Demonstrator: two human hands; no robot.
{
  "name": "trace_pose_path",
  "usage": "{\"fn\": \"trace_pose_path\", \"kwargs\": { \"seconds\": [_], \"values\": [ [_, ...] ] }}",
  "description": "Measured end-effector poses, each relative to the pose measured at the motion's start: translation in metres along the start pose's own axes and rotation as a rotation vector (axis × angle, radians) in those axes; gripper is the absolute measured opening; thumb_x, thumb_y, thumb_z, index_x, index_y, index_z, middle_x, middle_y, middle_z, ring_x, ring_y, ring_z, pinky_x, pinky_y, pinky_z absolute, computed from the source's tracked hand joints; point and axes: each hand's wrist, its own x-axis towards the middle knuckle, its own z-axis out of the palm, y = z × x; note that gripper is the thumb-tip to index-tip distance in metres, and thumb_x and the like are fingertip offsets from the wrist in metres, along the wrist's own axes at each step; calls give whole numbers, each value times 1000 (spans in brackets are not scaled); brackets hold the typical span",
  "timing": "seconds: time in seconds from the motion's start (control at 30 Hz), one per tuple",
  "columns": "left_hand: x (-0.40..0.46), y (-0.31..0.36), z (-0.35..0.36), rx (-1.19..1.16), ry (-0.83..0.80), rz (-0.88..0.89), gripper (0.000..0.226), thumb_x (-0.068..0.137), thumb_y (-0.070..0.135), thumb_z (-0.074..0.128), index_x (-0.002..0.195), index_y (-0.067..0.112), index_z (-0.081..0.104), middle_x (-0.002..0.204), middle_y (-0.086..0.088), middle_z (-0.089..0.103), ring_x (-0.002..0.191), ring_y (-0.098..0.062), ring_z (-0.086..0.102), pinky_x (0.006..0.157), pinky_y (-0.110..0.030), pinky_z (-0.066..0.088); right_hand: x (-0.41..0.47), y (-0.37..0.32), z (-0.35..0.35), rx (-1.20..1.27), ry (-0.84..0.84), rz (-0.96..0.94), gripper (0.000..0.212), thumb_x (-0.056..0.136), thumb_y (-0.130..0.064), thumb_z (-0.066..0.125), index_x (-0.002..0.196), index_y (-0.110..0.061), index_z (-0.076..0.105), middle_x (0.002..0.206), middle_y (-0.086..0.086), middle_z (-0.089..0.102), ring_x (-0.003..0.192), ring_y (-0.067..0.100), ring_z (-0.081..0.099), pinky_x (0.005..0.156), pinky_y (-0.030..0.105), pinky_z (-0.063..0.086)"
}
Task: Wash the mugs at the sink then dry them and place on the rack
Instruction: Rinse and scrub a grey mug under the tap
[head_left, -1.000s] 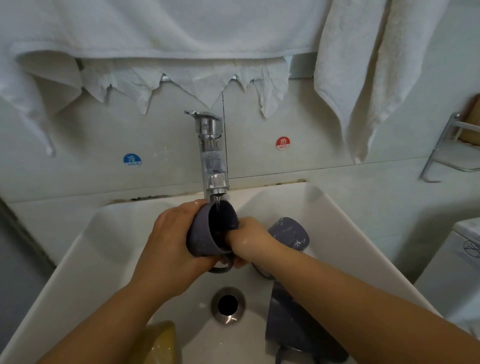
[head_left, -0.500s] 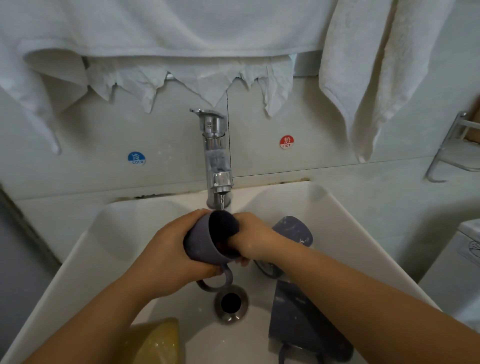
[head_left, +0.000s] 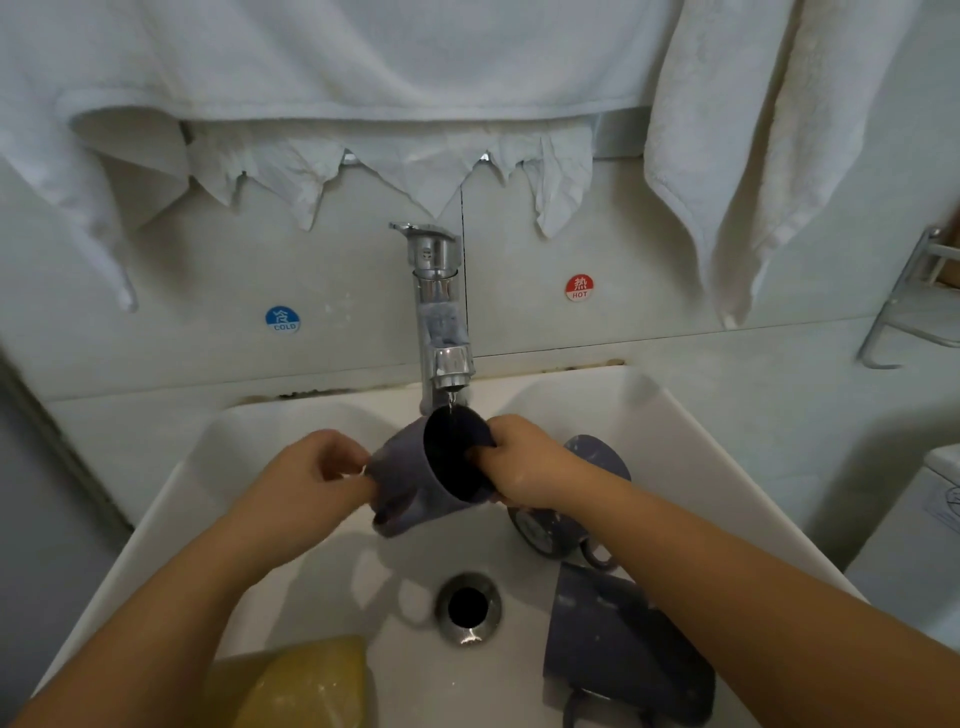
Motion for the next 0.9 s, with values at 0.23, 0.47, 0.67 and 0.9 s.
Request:
{"fn": "trace_pose_path", "kwargs": {
  "seconds": [0.23, 0.47, 0.67, 0.9],
  "values": [
    [-21, 18, 10, 180, 23, 268, 40, 91, 48, 48, 68, 18, 61, 61, 1, 59, 59, -12, 52, 58, -28, 40, -7, -1, 4, 290, -108, 146, 16, 97, -6, 39, 99, -3, 54, 57, 6, 52, 41, 11, 43, 38, 18, 37],
    [-16, 14, 17, -133, 185, 306, 42, 93, 12, 57, 55, 12, 38, 45, 8, 36, 45, -5, 34, 51, -25, 27, -5, -6, 14, 131, -136, -6, 3, 94, -11, 51, 96, -10, 52, 63, 6, 58, 46, 12, 53, 44, 20, 46],
    [0, 5, 16, -231, 255, 248, 47, 86, -5, 57, 51, 13, 31, 44, 7, 28, 45, -6, 28, 53, -26, 24, 5, -1, 21, -31, 44, -77, 41, 99, -36, 45, 63, -16, 50, 58, 2, 49, 57, 18, 48, 55, 29, 36],
    [12, -3, 22, -359, 124, 202, 35, 74, 7, 60, 49, 4, 36, 54, -8, 30, 56, -18, 30, 58, -33, 31, 0, -3, 19, -209, -73, -201, 29, 86, -9, 61, 114, -13, 57, 105, 7, 61, 97, 24, 58, 76, 28, 42]
  ]
}}
